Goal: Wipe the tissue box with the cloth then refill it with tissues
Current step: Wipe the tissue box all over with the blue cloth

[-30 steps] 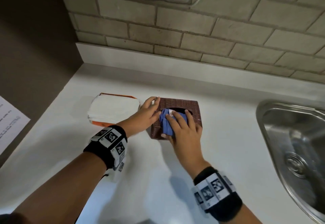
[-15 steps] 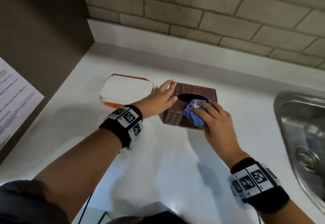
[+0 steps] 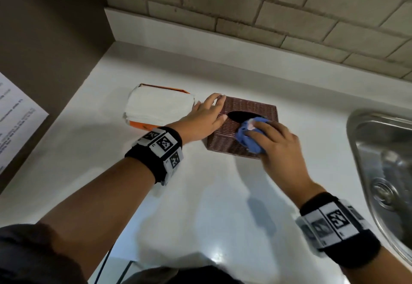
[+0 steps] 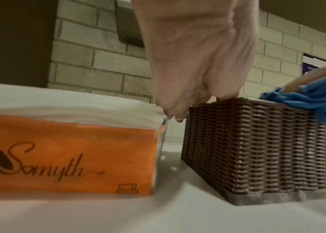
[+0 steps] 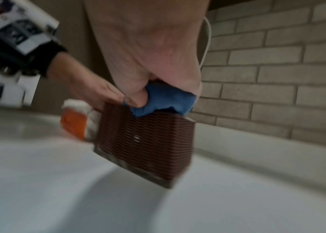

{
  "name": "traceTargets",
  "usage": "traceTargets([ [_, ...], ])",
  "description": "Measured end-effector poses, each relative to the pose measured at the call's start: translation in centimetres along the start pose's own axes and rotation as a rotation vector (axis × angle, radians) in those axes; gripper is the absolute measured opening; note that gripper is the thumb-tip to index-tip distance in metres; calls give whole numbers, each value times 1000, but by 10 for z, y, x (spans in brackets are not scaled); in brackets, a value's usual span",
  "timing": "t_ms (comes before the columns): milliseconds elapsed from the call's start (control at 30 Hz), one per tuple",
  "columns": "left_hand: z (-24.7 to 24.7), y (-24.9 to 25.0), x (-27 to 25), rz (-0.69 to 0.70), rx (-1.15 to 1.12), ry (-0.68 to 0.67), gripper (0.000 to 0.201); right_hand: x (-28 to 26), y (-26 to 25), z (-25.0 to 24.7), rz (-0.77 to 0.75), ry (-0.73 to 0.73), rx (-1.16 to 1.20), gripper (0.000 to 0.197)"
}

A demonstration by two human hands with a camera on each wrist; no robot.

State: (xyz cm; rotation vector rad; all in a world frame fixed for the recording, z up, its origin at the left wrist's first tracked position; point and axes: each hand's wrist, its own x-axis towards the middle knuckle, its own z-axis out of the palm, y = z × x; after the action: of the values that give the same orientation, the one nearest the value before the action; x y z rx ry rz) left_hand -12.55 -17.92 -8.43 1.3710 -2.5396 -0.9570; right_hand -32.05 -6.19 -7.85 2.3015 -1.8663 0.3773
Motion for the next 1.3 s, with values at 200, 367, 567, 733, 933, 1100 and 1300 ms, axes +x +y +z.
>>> traceTargets([
  [200, -3, 2, -3, -4, 33, -21, 60, 5, -1, -7, -3, -48, 59, 45],
  [367, 6, 7, -12, -2, 115, 6, 61, 11, 11, -30, 300, 62, 312, 44],
  [567, 14, 12, -13, -8, 148, 86, 60, 1, -27, 12, 327, -154, 70, 83],
  [733, 14, 13, -13, -16, 171, 96, 59, 5, 3, 5, 339, -58, 353, 53],
  [933, 18, 10, -11, -18, 159, 116, 58, 15, -53, 19, 465, 143, 501, 24],
  [1100, 18, 15, -10, -29, 145, 119, 58, 17, -17, 14, 494, 113, 460, 19],
  [1300, 20, 11, -9, -17, 141, 103, 60, 35, -36, 22, 333, 76, 299, 22],
])
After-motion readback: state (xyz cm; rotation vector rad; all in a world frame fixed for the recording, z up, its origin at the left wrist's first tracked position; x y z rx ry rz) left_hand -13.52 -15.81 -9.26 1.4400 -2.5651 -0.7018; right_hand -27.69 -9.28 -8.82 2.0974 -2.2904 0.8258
